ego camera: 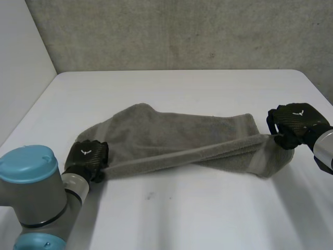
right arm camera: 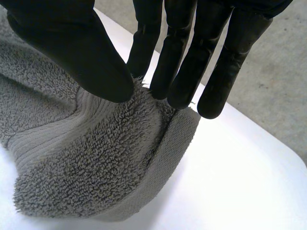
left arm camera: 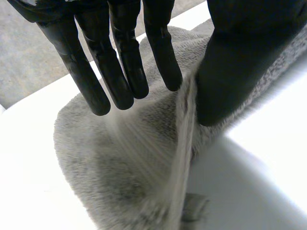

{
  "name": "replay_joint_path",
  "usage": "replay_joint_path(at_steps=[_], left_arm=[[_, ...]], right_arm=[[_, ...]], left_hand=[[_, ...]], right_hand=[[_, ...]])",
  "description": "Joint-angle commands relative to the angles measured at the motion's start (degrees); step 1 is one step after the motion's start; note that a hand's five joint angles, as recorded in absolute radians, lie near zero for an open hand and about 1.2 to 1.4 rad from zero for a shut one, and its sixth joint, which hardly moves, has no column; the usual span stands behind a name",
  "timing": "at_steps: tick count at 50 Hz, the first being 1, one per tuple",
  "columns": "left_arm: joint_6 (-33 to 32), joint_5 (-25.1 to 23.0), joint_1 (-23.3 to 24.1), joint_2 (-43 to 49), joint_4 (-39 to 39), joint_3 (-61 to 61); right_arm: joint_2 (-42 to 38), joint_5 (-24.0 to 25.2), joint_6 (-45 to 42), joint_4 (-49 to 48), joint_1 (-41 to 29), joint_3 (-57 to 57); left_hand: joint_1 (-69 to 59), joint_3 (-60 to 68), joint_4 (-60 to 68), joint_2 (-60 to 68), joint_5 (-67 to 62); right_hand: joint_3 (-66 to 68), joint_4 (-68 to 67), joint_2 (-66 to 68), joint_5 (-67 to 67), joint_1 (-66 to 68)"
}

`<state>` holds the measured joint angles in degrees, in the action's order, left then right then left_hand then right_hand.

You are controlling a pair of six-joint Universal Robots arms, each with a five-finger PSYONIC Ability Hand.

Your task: Fold the laundry

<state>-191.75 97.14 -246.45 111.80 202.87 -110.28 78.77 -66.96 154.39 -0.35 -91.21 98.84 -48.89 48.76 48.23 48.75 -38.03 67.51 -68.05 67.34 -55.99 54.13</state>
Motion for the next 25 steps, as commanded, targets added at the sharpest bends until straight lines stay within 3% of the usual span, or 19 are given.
replay_joint_path(at_steps=[1,9,15,20,25], left_arm=[[-5.99,-0.11,-1.39,-5.70,-2.12,-1.08],[-10.48,-0.64,-0.78,-15.90,-6.68,-1.17],[-10.93,-0.90,-0.96,-17.50,-11.44,-0.55],[-17.84,-1.25,-1.83,-8.82,-22.93,3.04],[-24.00,-1.34,-3.76,-0.56,-24.89,9.18]], right_arm=[[2.25,0.07,-0.40,0.79,-0.02,-1.01],[5.51,0.07,-5.84,9.73,-0.28,-5.31],[4.64,0.07,-13.13,18.35,-0.63,-7.95],[-0.53,-1.24,-20.95,23.18,-0.81,-9.71],[-8.09,-3.43,-24.84,27.50,-1.42,-14.79]], left_hand=[[-27.04,27.17,27.69,27.17,-27.90],[-31.11,31.24,31.77,31.25,-31.97],[-31.11,31.24,31.77,31.25,-31.97],[-31.11,31.24,31.77,31.25,-31.97],[-31.11,31.24,31.77,31.25,-31.97]], right_hand=[[12.49,-11.95,12.66,-14.01,25.87],[12.49,-11.95,12.66,-14.01,25.87],[12.49,-11.95,12.66,-14.01,25.87],[12.49,-11.95,12.66,-14.01,25.87],[12.49,-11.95,12.66,-14.01,25.87]])
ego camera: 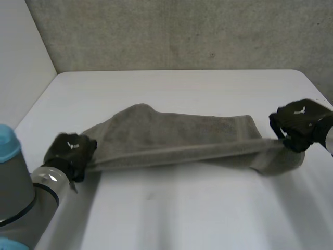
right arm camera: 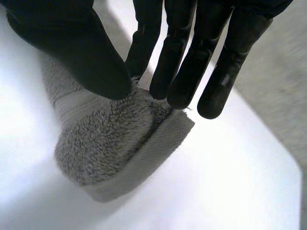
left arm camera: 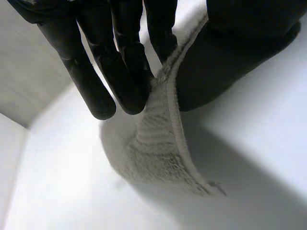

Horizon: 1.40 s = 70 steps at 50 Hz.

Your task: Fold the laundry

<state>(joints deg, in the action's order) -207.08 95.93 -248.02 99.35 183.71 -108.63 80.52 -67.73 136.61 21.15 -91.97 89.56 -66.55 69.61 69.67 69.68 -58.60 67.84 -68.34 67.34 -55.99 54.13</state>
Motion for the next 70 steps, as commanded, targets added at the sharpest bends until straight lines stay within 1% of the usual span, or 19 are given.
replay_joint_path(at_steps=[1,6,9,11,12,16,17,19,20,22,27,39,46,52,63,64,65,66,70], left_arm=[[-8.69,-0.13,-2.21,11.92,-5.73,7.55],[-10.89,-0.13,-2.21,17.28,-3.80,19.68],[-10.71,-0.13,-2.21,20.00,-0.98,30.40],[-10.63,-0.05,-2.03,22.36,3.04,42.03],[-10.63,-0.05,-2.03,22.38,3.06,42.09],[-9.58,0.04,-1.85,24.75,12.25,58.39],[-9.57,0.04,-1.85,24.75,12.29,58.44],[-6.16,0.48,-1.68,24.31,18.93,63.26],[-6.14,0.48,-1.68,24.31,18.97,63.28],[-3.42,0.57,-1.50,23.25,21.69,63.45],[3.34,0.57,-1.06,16.94,25.64,54.52],[3.88,-0.40,-2.12,14.03,26.53,26.80],[3.18,-4.70,-2.03,18.76,31.35,10.65],[2.38,-4.97,-2.03,20.71,30.92,7.03],[1.68,-4.70,-3.35,12.36,24.59,2.46],[1.85,-4.70,-3.52,11.49,24.50,2.02],[1.94,-4.70,-3.61,10.87,24.50,1.84],[1.94,-4.70,-3.61,10.86,24.50,1.84],[1.94,-4.62,-3.61,10.51,24.50,1.49]], right_arm=[[-9.85,-2.68,-7.06,6.01,-0.67,-5.54],[-19.41,-9.25,-6.89,6.01,-6.45,-19.20],[-21.28,-10.76,-6.71,5.57,-8.05,-24.08],[-23.21,-13.65,-4.97,1.12,-10.33,-34.14],[-23.21,-13.66,-4.95,1.09,-10.33,-34.19],[-22.17,-16.73,1.97,-17.21,-10.86,-44.63],[-22.16,-16.74,1.99,-17.28,-10.86,-44.65],[-17.79,-17.96,6.02,-31.80,-10.95,-43.61],[-17.77,-17.97,6.03,-31.87,-10.95,-43.59],[-13.13,-18.23,8.05,-41.24,-10.86,-38.87],[-10.12,-17.18,8.84,-43.03,-10.60,-30.96],[-7.39,-12.34,8.67,-41.27,-10.16,-6.24],[-9.75,-6.73,8.76,-40.92,-9.89,7.54],[-14.69,-5.93,8.05,-35.15,-9.81,9.76],[-12.14,-3.38,8.93,-20.37,-5.68,8.44],[-11.88,-2.86,9.11,-19.83,-4.98,8.44],[-11.88,-2.85,9.11,-19.83,-4.97,8.44],[-11.79,-2.59,9.11,-19.92,-4.10,8.53],[-11.17,-2.41,9.20,-20.00,-2.60,8.53]], left_hand=[[-13.45,10.39,10.33,10.32,-11.40],[-13.45,10.39,10.33,10.32,-11.40],[-13.45,10.39,10.33,10.32,-11.40],[-13.45,10.39,10.33,10.32,-11.40],[-13.45,10.39,10.33,10.32,-11.40],[-13.45,10.39,10.33,10.32,-11.40],[-13.45,10.39,10.33,10.32,-11.40],[-13.45,10.39,10.33,10.32,-11.40],[-13.45,10.39,10.33,10.32,-11.40],[-13.45,10.39,10.33,10.32,-11.40],[-13.45,10.39,10.33,10.32,-11.40],[-13.45,10.39,10.33,10.32,-11.40],[-13.45,10.39,10.33,10.32,-11.40],[-13.45,10.39,10.33,10.32,-11.40],[-13.45,10.39,10.33,10.32,-11.40],[-13.45,10.39,10.33,10.32,-11.40],[-13.45,10.39,10.33,10.32,-11.40],[-13.45,10.39,10.33,10.32,-11.40],[-13.45,10.39,10.33,10.32,-11.40]], right_hand=[[12.16,-11.66,12.66,-14.01,25.87],[12.16,-11.66,12.66,-14.01,25.87],[12.16,-11.66,12.66,-14.01,25.87],[12.16,-11.66,12.66,-14.01,25.87],[12.16,-11.66,12.66,-14.01,25.87],[12.16,-11.66,12.66,-14.01,25.87],[12.16,-11.66,12.66,-14.01,25.87],[12.16,-11.66,12.66,-14.01,25.87],[12.16,-11.66,12.66,-14.01,25.87],[12.16,-11.66,12.66,-14.01,25.87],[12.16,-11.66,12.66,-14.01,25.87],[12.16,-11.66,12.66,-14.01,25.87],[12.16,-11.66,12.66,-14.01,25.87],[12.16,-11.66,12.66,-14.01,25.87],[12.16,-11.66,12.66,-14.01,25.87],[1.89,-1.40,2.40,-3.75,15.60],[1.79,-1.29,2.29,-3.65,15.50],[-16.20,16.69,-15.69,14.34,-2.49],[-18.73,19.23,-18.23,16.88,-5.02]])
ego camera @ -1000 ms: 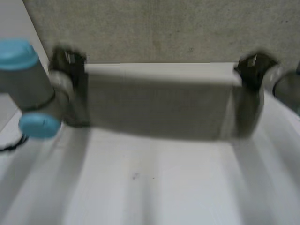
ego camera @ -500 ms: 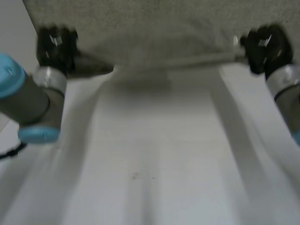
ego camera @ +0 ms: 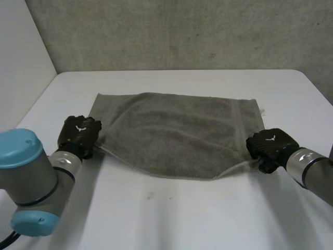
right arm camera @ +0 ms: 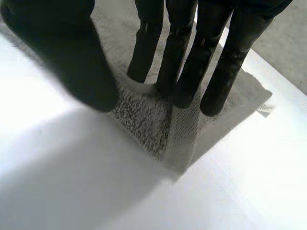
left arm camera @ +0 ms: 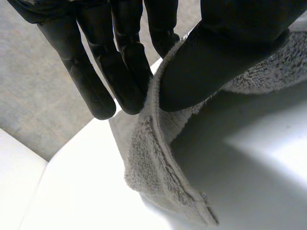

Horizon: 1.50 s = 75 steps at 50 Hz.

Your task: Fold the laundry

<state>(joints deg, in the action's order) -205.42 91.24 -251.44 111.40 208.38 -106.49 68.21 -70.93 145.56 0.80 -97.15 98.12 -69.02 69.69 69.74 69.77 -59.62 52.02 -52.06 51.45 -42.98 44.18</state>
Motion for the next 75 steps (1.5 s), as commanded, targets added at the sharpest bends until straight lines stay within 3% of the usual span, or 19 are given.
replay_joint_path(at_steps=[1,22,33,58,65,75], left_arm=[[0.28,0.08,-0.19,-1.54,-0.16,-0.65],[0.28,-0.10,-1.25,-0.66,-0.16,-1.53],[0.28,-0.19,-1.33,-0.57,-0.16,-1.44],[0.28,-0.01,-1.42,0.05,-0.16,-1.35],[0.28,-0.01,-2.04,0.05,-0.16,-1.44],[0.28,-0.01,-2.39,-0.04,-0.16,-1.44]], right_arm=[[1.31,0.70,0.33,0.43,3.10,-0.12],[4.83,1.84,0.07,-1.77,4.95,1.20],[5.88,1.41,0.16,-0.98,4.78,1.90],[5.00,2.02,-5.73,8.16,4.60,2.25],[2.89,1.93,-5.38,6.84,4.51,3.75],[2.98,1.32,-5.29,-7.47,4.87,13.05]], left_hand=[[-10.98,10.31,10.26,10.23,-10.38],[-10.98,10.31,10.26,10.23,-10.38],[-10.98,10.31,10.26,10.23,-10.38],[-10.98,10.31,10.26,10.23,-10.38],[-10.98,10.31,10.26,10.23,-10.38],[-10.98,10.31,10.26,10.23,-10.38]], right_hand=[[-4.41,4.45,-3.84,5.37,3.43],[-10.48,10.52,-9.91,11.44,-2.64],[-24.93,24.97,-24.36,25.89,-17.09],[-20.91,20.95,-20.34,21.87,-13.07],[-21.42,21.46,-20.84,22.38,-13.57],[-21.42,21.46,-20.85,22.38,-13.58]])
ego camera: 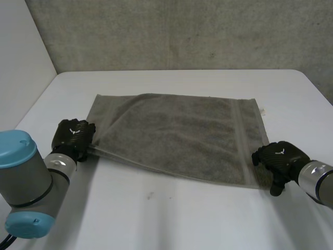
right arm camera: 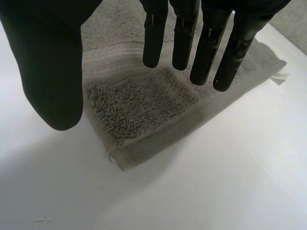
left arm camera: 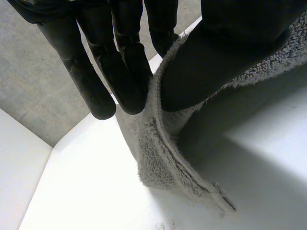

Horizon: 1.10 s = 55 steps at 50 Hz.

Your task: Fold the laundry

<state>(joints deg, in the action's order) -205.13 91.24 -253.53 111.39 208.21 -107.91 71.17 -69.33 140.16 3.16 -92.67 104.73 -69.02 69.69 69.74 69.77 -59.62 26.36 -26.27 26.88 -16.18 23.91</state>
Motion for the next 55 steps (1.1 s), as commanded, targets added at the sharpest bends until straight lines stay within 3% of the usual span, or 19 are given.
replay_joint_path(at_steps=[1,55], left_arm=[[0.08,-0.09,-0.29,-0.03,0.00,-0.02],[0.08,-0.18,-0.29,-0.03,-0.17,-0.20]], right_arm=[[0.02,-0.28,0.11,-9.84,0.39,6.45],[-4.46,-0.54,3.71,-18.45,-0.22,1.36]], left_hand=[[-10.98,10.31,10.26,10.23,-10.38],[-10.98,10.31,10.26,10.23,-10.38]], right_hand=[[4.24,-4.33,3.73,-4.42,6.70],[23.41,-23.50,22.90,-23.59,25.87]])
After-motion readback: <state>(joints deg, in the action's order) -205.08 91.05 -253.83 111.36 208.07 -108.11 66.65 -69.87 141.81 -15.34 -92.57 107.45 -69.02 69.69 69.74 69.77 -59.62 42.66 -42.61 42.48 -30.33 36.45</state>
